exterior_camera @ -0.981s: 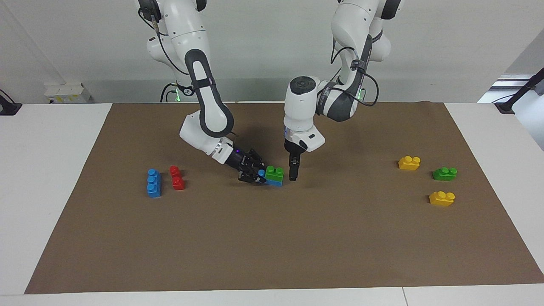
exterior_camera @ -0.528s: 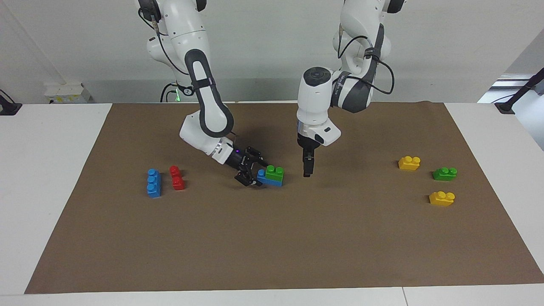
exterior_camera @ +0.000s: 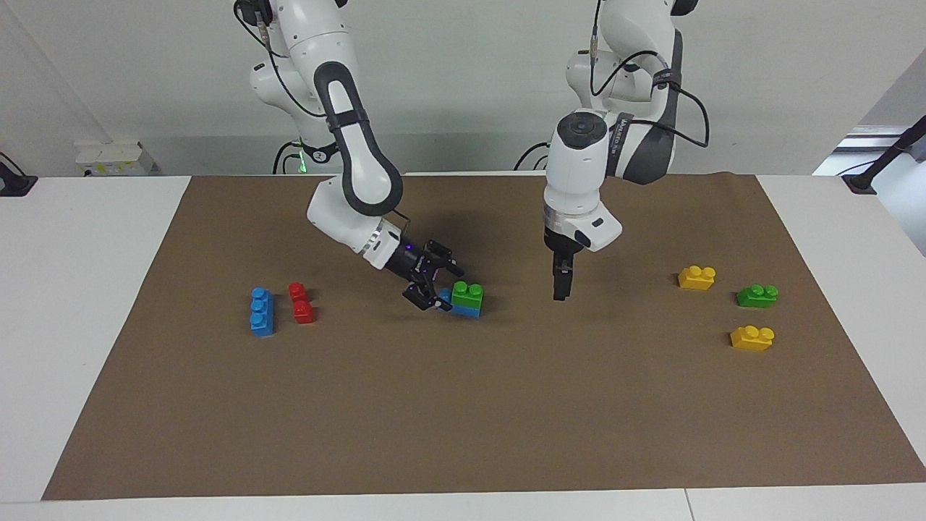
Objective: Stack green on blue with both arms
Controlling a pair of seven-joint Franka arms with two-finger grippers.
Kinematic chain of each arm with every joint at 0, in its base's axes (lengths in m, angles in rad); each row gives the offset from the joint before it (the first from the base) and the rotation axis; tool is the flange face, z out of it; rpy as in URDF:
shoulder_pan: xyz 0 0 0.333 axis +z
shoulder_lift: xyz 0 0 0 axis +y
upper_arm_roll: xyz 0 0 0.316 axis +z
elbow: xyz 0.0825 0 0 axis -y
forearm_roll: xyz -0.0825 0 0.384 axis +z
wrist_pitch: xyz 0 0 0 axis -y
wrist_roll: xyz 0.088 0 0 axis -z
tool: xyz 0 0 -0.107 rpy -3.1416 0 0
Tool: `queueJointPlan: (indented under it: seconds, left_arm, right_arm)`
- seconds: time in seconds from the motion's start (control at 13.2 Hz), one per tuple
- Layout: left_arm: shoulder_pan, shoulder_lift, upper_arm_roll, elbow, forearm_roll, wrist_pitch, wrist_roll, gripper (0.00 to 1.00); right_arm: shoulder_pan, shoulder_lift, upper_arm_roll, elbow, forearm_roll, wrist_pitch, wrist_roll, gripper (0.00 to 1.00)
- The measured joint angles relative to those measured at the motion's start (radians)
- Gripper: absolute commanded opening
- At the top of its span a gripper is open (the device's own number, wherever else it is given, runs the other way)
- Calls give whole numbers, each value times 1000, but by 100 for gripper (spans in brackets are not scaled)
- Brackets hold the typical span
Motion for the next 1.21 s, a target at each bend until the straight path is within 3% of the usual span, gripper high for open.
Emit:
queueJointPlan:
  seconds: [0.45, 0.83, 1.21]
  left_arm:
    - [95, -65, 1, 1, -20, -92, 201, 100]
    - [158, -112, 1, 2, -66, -151, 377, 100]
    - [254, -187, 4, 3, -121, -222, 636, 100]
  right_arm:
    - [4, -59, 6, 8, -62, 9, 76, 100]
    - [-32, -79, 1, 107, -435, 11, 335, 100]
    - [-184, -79, -6, 167, -787, -189, 582, 100]
